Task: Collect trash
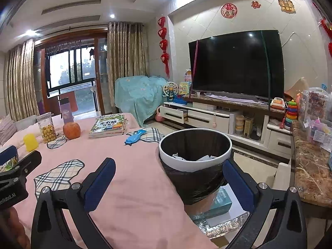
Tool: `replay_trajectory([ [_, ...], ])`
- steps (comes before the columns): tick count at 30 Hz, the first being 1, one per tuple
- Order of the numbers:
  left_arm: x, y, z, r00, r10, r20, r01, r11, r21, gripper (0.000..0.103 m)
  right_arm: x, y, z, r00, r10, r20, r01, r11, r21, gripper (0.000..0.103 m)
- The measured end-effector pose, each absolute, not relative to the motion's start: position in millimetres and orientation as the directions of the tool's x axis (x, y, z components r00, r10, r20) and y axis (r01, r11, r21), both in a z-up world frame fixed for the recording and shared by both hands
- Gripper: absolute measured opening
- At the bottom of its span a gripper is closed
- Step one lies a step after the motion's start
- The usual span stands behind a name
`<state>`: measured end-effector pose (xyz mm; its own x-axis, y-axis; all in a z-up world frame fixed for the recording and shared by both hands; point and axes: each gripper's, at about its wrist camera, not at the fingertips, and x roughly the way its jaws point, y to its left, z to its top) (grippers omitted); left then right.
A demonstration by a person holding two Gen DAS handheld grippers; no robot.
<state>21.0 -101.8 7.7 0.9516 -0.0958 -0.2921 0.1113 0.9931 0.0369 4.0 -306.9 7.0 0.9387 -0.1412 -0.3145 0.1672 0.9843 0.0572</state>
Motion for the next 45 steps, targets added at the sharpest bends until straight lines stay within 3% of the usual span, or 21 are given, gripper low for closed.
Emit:
replay_trajectory([
  [45,20.1,-101.8,8.7,0.95,-0.09,-0.298,0.106,0.994,0.037,0.103,3.5,-299.5,13.3,0.944,-0.113,-0.31,0.141,0.988,0.07,0.103],
])
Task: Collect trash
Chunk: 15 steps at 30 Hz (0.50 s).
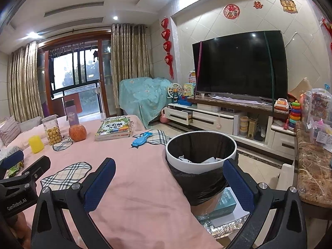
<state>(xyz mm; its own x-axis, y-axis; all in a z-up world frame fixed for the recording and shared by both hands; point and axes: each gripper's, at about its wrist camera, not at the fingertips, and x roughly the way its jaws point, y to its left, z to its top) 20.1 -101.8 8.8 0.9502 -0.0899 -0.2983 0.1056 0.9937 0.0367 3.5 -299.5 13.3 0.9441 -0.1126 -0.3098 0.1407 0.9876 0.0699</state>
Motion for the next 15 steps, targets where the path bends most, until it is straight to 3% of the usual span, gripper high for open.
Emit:
replay_trajectory([
  [15,22.2,-100.8,10.3,0.95,-0.091,-0.299,0.106,0.994,0.035,0.103,2.3,-295.0,13.6,0.946,-0.106,-0.306,0.134,0.988,0.07,0.103],
])
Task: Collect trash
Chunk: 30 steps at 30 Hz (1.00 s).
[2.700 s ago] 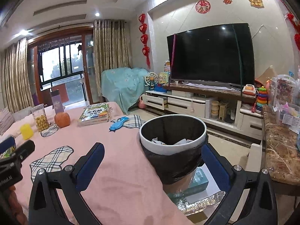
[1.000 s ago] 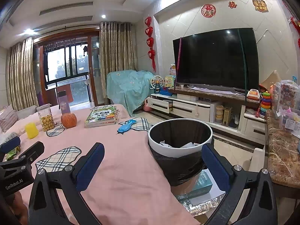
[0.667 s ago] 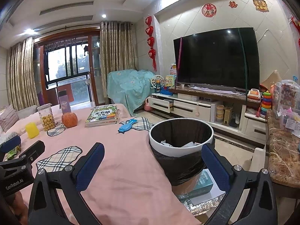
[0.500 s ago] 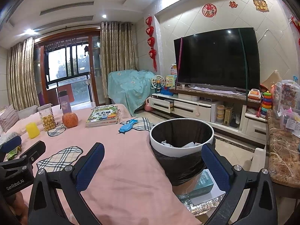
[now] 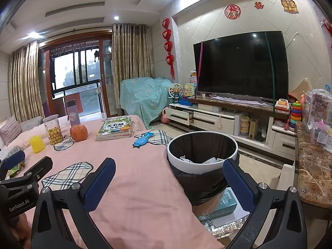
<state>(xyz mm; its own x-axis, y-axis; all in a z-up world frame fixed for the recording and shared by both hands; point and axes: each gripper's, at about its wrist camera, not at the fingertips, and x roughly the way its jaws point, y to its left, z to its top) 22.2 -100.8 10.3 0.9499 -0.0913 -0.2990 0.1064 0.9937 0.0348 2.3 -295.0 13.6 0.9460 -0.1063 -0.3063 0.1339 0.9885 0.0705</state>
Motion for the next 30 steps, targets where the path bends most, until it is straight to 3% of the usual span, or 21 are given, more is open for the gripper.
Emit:
replay_trajectory([
  [30,25.7,-96.4,5.8,0.946,-0.096,-0.309,0.111,0.993,0.033,0.103,3.3,-292.5,12.1,0.946,-0.094,-0.309,0.123,0.989,0.076,0.103],
])
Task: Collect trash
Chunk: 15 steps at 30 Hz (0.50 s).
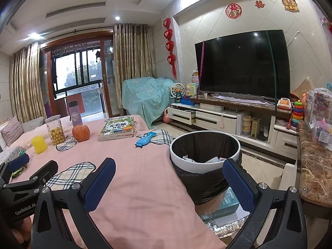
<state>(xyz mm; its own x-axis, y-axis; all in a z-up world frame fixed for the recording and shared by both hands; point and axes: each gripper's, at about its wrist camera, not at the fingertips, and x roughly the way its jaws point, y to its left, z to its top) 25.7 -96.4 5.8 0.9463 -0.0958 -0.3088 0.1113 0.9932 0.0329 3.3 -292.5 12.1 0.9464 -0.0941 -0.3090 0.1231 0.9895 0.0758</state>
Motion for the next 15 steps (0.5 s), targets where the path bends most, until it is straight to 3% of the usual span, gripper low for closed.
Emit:
replay_trajectory([
  [15,31.3,-89.2,2.2,0.937,-0.122,-0.329,0.13,0.992,0.003,0.103,10.9,-298.6,7.8,0.935,-0.085,-0.344,0.12,0.989,0.082,0.103],
])
